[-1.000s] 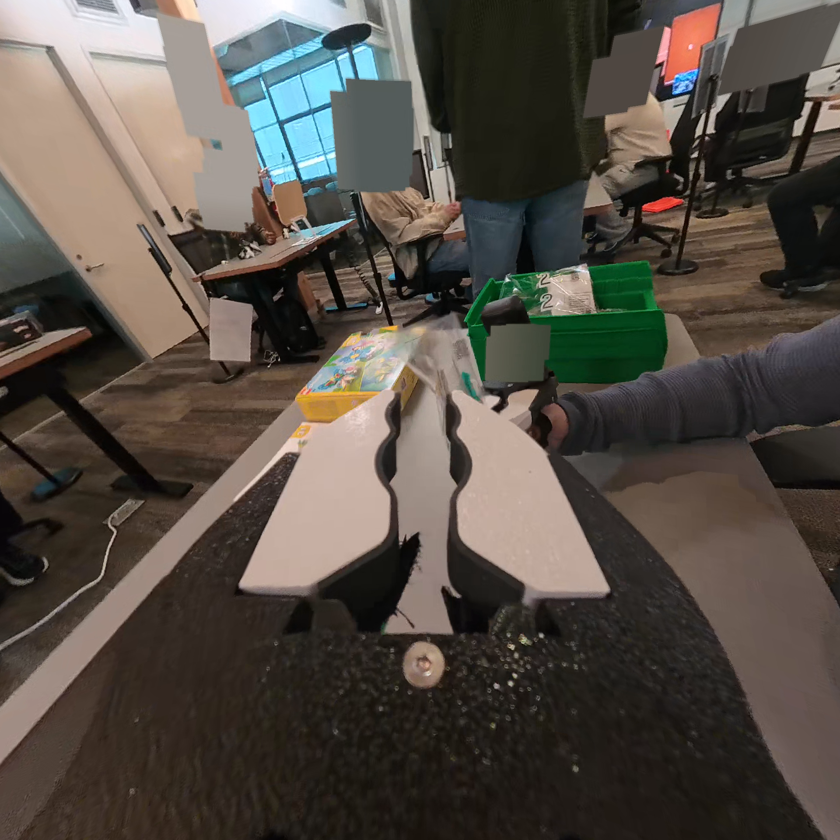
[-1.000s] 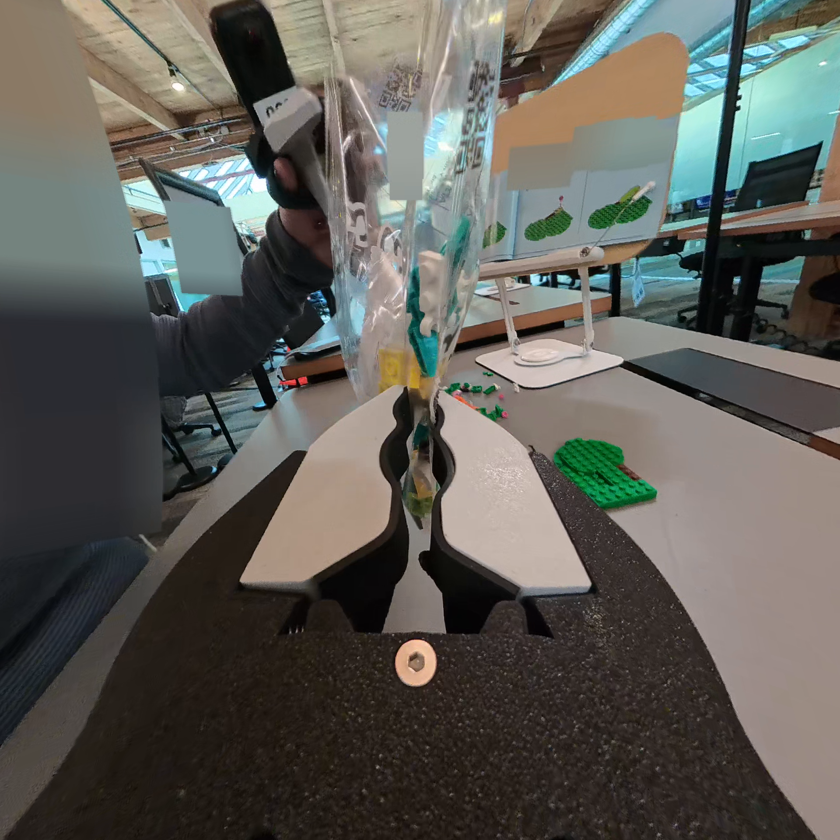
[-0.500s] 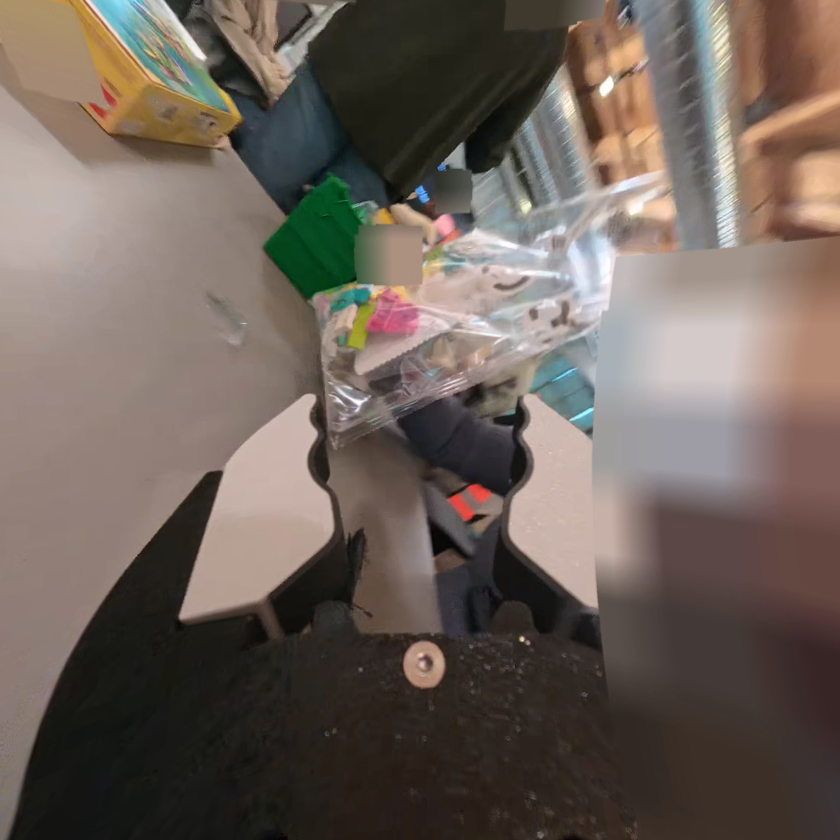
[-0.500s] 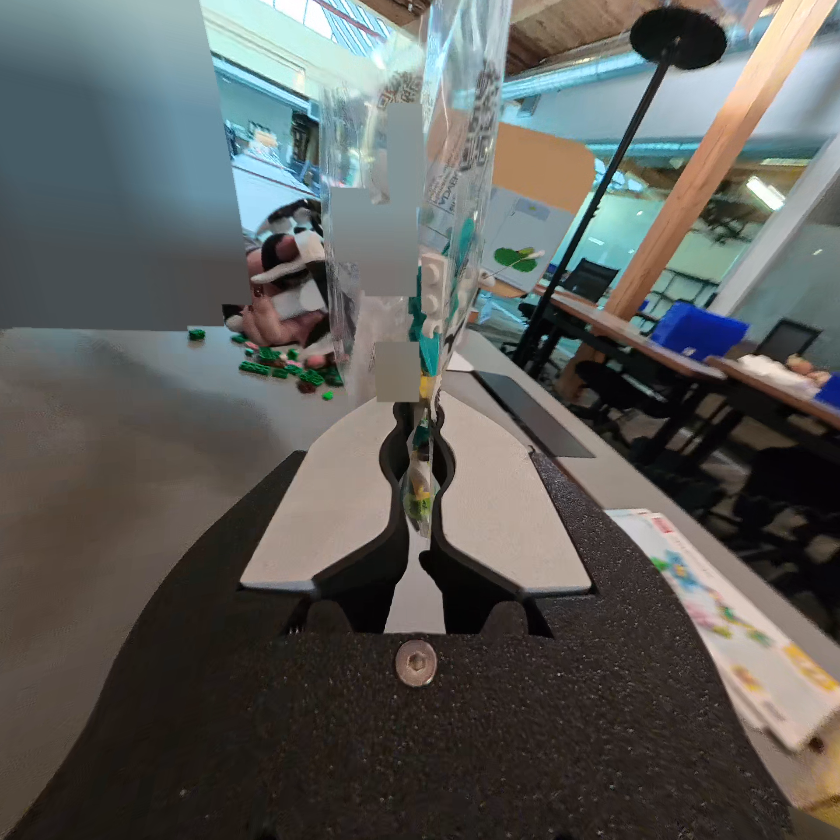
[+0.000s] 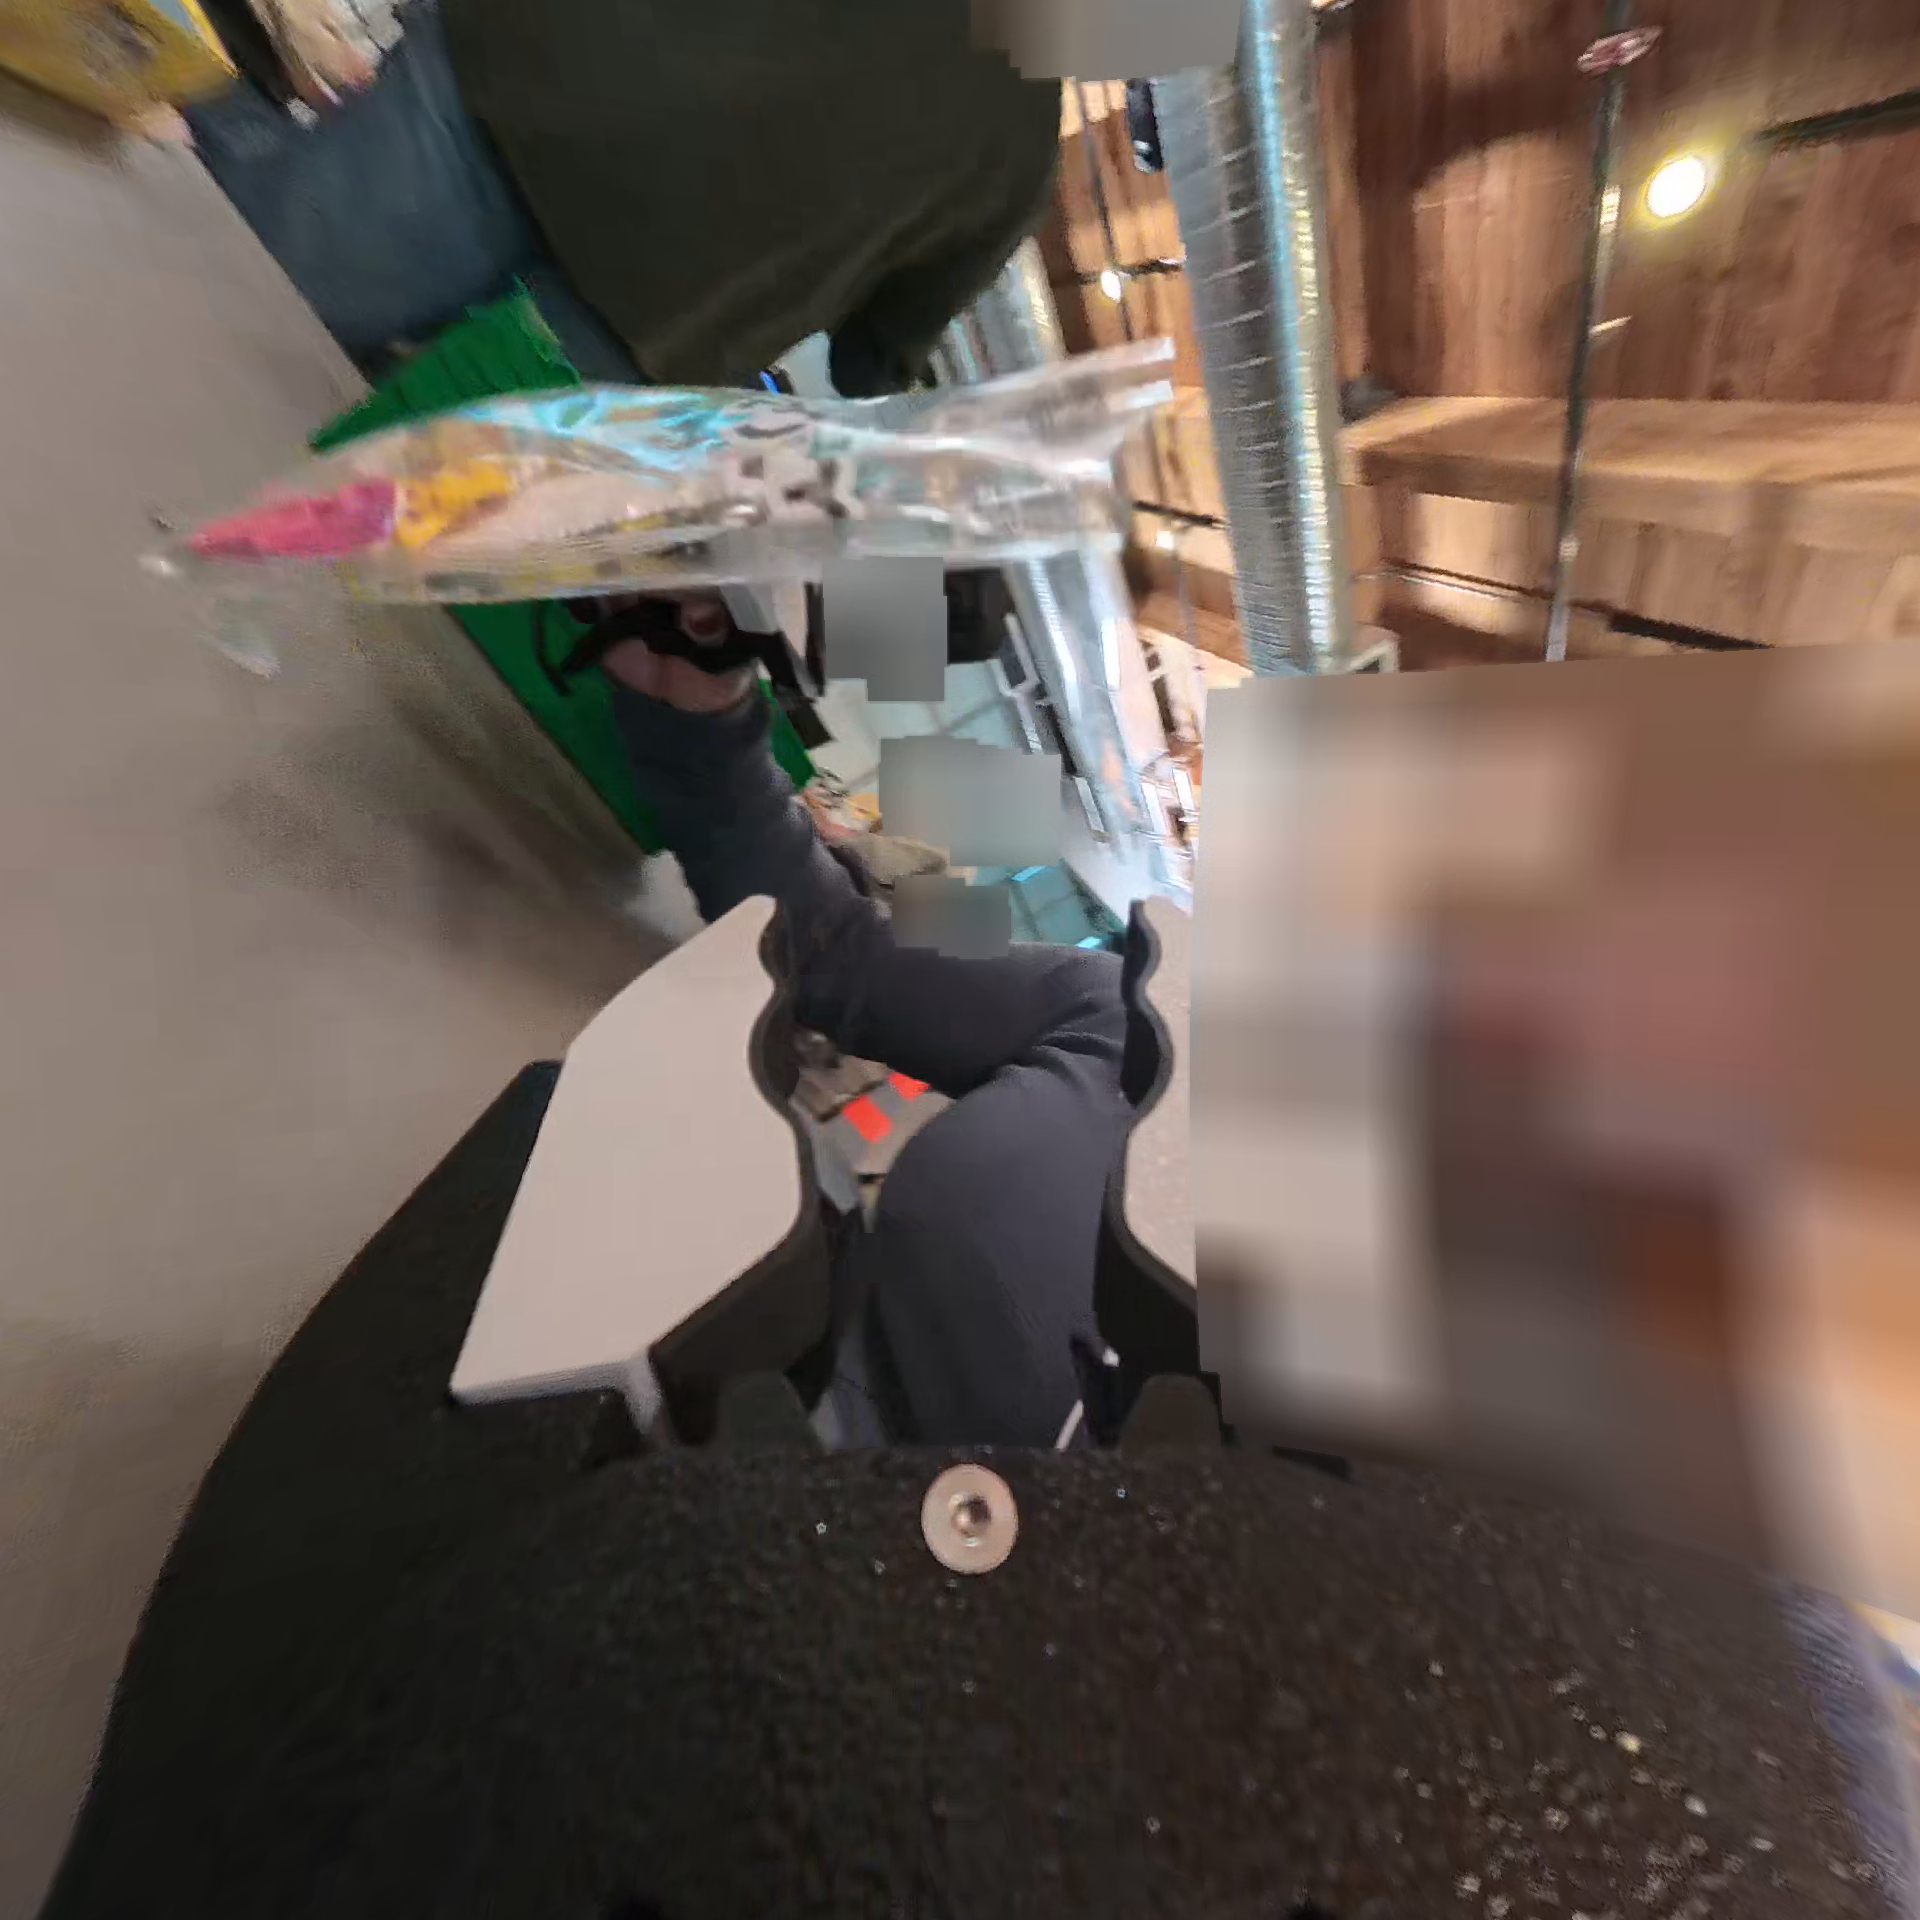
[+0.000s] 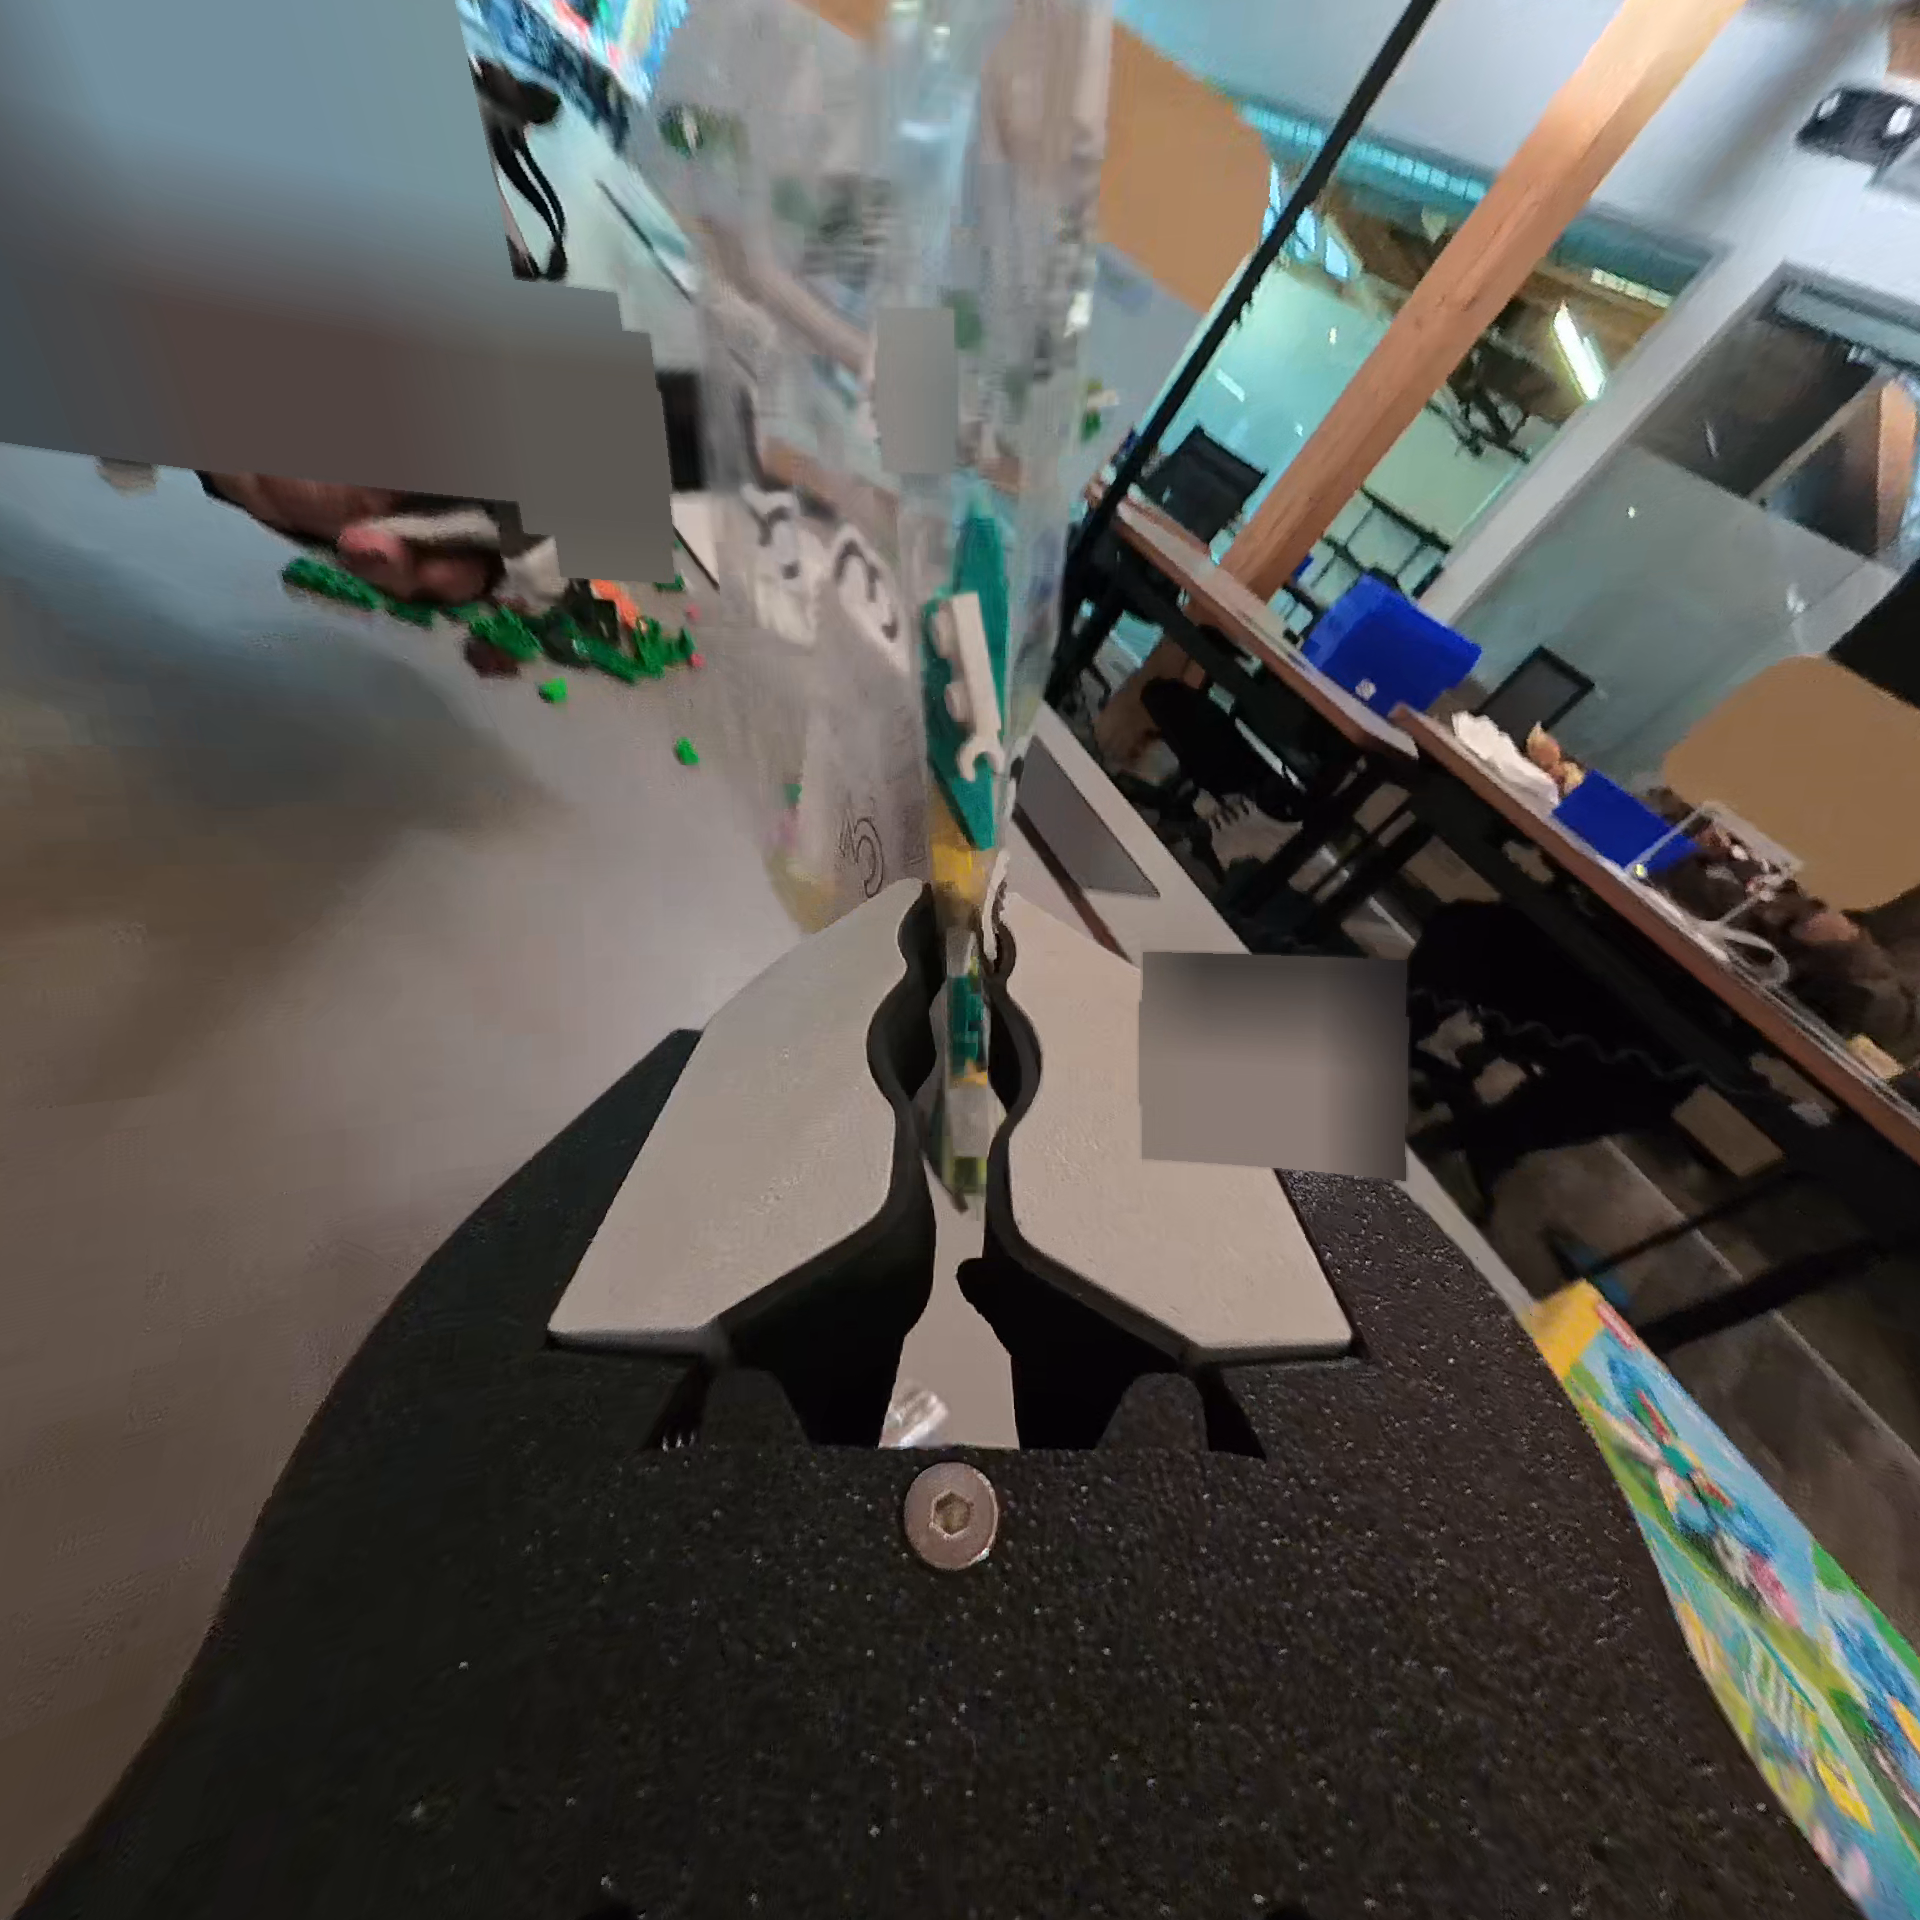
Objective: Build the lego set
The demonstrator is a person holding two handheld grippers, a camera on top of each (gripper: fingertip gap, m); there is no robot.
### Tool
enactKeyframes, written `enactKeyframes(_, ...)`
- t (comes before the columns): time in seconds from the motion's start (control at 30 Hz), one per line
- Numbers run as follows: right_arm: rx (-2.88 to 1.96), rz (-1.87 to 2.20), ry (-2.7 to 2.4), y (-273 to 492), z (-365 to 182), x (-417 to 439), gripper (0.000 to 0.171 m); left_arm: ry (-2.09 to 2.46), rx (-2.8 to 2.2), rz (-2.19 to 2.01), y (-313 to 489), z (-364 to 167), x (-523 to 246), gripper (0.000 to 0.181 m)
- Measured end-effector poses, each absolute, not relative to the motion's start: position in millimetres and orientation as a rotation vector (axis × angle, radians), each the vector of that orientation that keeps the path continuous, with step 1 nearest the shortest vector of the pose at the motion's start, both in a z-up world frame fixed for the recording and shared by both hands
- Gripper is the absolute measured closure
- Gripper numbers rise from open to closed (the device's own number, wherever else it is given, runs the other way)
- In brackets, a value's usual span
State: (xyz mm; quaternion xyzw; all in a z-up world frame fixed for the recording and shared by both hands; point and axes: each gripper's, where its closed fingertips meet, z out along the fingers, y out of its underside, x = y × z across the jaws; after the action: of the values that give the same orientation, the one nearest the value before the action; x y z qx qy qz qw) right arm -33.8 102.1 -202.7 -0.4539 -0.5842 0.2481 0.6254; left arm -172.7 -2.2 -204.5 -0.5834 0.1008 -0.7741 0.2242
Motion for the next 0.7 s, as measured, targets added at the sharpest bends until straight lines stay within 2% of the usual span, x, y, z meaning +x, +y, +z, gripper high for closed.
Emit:
enactKeyframes(0.17,-1.018,0.499,-1.382,105,-210,-36,0.166,0.266,-1.644,-1.887,15,-205,-184,0.122)
enactKeyframes(0.27,-0.907,0.384,-1.427,98,-205,-39,0.166,0.186,-1.632,-1.972,27,-206,-186,0.121)
enactKeyframes(0.37,-0.766,0.166,-1.471,91,-204,-37,0.167,0.094,-1.668,-2.140,32,-221,-179,0.112)
enactKeyframes(0.5,-0.531,-0.209,-1.658,77,-248,-33,0.166,0.073,-1.827,-2.061,39,-255,-172,0.110)
enactKeyframes(0.67,-0.352,-0.426,-1.860,55,-302,-20,0.166,0.155,-1.995,-1.852,45,-277,-160,0.112)
enactKeyframes(0.7,-0.381,-0.436,-1.896,56,-310,-16,0.161,0.184,-2.026,-1.799,47,-279,-157,0.113)
